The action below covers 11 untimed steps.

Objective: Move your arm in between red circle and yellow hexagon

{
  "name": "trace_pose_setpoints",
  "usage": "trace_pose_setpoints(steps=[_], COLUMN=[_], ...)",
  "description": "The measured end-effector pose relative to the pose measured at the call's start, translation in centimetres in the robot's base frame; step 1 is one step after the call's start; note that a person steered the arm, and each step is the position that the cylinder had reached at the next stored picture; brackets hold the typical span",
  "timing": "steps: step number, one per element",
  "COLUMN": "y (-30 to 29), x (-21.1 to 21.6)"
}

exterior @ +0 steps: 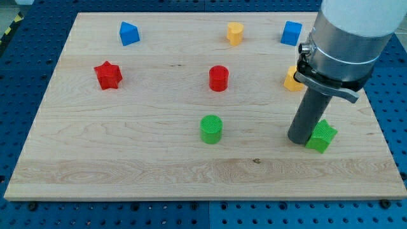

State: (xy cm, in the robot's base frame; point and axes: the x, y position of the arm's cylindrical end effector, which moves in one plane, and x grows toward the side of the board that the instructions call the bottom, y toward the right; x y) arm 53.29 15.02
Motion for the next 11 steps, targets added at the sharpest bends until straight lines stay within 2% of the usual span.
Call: trace_pose_setpoints(steps=[1, 2, 3, 4, 5, 6, 10, 11], y=[0.2, 0.2, 2.2, 4.3, 4.3, 1.4, 1.0, -0.7], x=[-0.5, -3.1, -2.7, -0.4, -0.3, -0.1, 0.9, -1.3])
